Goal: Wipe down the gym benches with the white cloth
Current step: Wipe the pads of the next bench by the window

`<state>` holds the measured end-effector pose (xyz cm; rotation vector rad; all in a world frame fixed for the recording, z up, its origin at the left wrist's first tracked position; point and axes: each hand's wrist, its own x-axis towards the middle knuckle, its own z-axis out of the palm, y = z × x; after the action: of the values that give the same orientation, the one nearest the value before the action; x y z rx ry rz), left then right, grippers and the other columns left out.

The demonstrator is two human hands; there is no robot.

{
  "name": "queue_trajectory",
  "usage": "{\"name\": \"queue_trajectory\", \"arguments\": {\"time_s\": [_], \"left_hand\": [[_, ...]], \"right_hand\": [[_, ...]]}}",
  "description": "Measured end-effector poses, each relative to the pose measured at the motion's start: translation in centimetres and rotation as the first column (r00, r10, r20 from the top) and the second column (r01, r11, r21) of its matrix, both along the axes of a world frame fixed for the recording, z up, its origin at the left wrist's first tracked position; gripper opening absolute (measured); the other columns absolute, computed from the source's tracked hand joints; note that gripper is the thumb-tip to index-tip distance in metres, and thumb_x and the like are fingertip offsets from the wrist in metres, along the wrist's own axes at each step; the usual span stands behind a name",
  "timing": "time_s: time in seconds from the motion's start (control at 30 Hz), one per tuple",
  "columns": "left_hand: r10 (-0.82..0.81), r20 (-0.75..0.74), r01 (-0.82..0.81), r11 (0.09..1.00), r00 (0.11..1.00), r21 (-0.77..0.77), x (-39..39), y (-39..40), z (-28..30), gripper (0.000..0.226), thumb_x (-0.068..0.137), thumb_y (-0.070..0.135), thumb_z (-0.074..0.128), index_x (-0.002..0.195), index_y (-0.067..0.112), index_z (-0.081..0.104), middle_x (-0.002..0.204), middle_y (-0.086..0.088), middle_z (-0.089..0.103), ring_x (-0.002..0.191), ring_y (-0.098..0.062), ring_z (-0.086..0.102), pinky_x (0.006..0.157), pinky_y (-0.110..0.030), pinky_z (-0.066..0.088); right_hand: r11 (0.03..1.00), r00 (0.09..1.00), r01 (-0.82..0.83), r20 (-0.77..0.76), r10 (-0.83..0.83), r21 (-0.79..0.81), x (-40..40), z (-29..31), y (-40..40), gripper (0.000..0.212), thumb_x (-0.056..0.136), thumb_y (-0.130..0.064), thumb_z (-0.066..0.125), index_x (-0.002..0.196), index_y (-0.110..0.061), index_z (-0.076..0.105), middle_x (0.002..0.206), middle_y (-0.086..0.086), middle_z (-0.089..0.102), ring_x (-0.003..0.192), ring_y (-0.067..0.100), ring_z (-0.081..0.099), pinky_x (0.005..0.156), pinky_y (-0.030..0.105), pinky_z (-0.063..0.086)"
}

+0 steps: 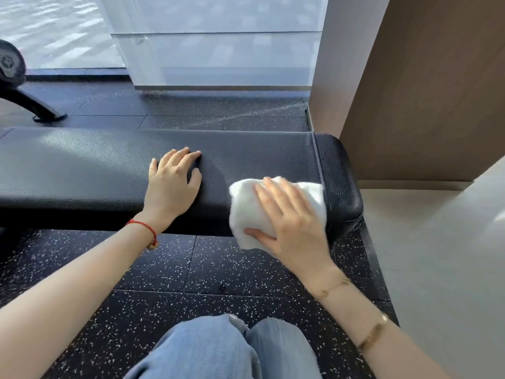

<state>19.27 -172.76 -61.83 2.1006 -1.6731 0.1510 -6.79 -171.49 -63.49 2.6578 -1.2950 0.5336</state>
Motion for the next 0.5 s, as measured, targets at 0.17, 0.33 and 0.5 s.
{"name": "queue_trajectory", "arguments": {"time_s": [0.17,0.33,0.5], "left_hand": [[0.027,0.005,-0.027,1.0,1.0,-0.002,-0.3,-0.2,0.0,0.039,0.095,0.024,0.05,0.134,0.021,0.056,0.143,-0.002,0.051,0.138,-0.025,0.039,0.117,-0.055,0.022],[0.035,-0.001,-0.035,0.999,0.999,-0.001,-0.3,-0.2,0.1,0.038,0.094,0.026,0.049,0.132,0.023,0.056,0.14,0.001,0.053,0.136,-0.022,0.04,0.115,-0.054,0.024],[0.02,0.007,-0.02,1.0,1.0,0.01,0.2,0.0,0.1,0.04,0.096,0.029,0.049,0.135,0.026,0.054,0.144,0.003,0.051,0.138,-0.02,0.038,0.116,-0.05,0.023]], "right_hand": [[0.954,0.972,0.231,0.001,-0.235,0.191,-2.9,1.7,-3.9,0.08,0.097,-0.069,0.017,0.152,-0.015,0.038,0.161,0.002,0.031,0.15,0.021,0.019,0.124,0.038,0.003],[0.924,0.97,0.238,-0.118,-0.212,0.299,5.2,4.1,-10.5,0.078,0.099,-0.064,0.021,0.158,-0.013,0.016,0.165,0.009,0.018,0.152,0.028,0.012,0.125,0.046,0.001],[0.956,1.0,0.005,-0.013,-0.002,0.292,6.6,2.5,-5.6,0.069,0.101,-0.058,0.022,0.158,-0.019,0.016,0.166,-0.001,0.012,0.153,0.017,0.004,0.123,0.034,-0.008]]}}
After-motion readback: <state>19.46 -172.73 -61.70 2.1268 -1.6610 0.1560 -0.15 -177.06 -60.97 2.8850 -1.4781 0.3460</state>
